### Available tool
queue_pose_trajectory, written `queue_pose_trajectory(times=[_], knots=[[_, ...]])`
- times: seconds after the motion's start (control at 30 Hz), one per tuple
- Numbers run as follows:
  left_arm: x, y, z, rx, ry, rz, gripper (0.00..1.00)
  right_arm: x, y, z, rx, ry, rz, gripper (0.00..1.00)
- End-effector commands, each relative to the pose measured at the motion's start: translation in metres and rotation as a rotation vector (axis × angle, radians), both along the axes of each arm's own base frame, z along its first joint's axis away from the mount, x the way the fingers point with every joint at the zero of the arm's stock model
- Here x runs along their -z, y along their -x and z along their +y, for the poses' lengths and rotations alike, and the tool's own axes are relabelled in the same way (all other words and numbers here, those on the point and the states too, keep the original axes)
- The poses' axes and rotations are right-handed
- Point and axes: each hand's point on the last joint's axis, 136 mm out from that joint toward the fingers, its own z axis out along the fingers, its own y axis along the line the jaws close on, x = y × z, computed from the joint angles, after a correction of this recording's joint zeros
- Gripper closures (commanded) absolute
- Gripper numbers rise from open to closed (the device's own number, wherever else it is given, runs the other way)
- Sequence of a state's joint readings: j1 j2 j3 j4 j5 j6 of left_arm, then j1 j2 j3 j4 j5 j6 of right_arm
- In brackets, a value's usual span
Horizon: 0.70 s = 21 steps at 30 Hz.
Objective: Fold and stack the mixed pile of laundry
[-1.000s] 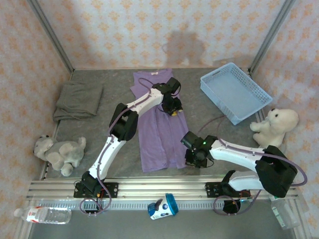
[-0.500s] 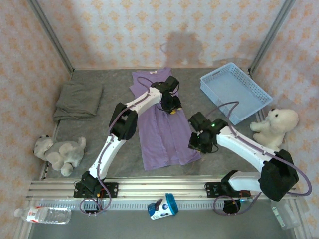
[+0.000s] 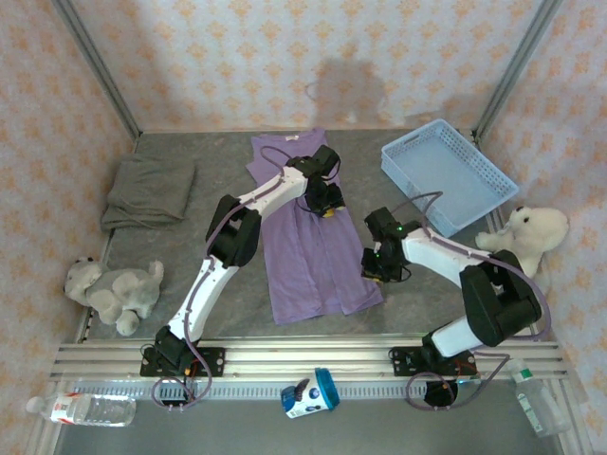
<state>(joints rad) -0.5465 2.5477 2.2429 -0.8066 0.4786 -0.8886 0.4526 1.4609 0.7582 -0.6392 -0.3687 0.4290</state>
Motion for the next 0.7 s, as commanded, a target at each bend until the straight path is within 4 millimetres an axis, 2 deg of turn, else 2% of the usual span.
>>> queue_pose_trajectory(times=[0.0,0.1,0.17,0.3,0.4,0.5,0.6,0.67], knots=[[0.061,0.028,0.048,-0.043,-0.202,0.155,0.68,0.010,0.037,-0.013,0.045,-0.009,0.053,0.78],[0.061,0.024,0.046,-0.060,-0.190,0.152,0.68,0.013,0.071,-0.010,0.124,-0.104,0.108,0.76],[0.060,0.022,0.043,-0.068,-0.181,0.146,0.68,0.004,0.086,0.001,0.156,-0.186,0.100,0.78],[0.057,0.018,0.036,-0.065,-0.165,0.135,0.68,-0.019,0.093,0.012,0.209,-0.311,0.049,0.80],[0.052,0.016,0.025,-0.047,-0.139,0.123,0.67,-0.026,0.093,0.008,0.214,-0.313,0.015,0.78],[0.034,0.014,0.010,-0.010,-0.088,0.102,0.61,-0.030,0.086,-0.005,0.194,-0.221,-0.004,0.74],[0.000,0.011,0.002,0.047,-0.055,0.048,0.49,-0.040,0.065,-0.029,0.187,-0.043,-0.058,0.66],[-0.027,0.008,0.005,0.068,-0.056,0.000,0.43,-0.048,0.046,-0.033,0.160,0.022,-0.096,0.59]])
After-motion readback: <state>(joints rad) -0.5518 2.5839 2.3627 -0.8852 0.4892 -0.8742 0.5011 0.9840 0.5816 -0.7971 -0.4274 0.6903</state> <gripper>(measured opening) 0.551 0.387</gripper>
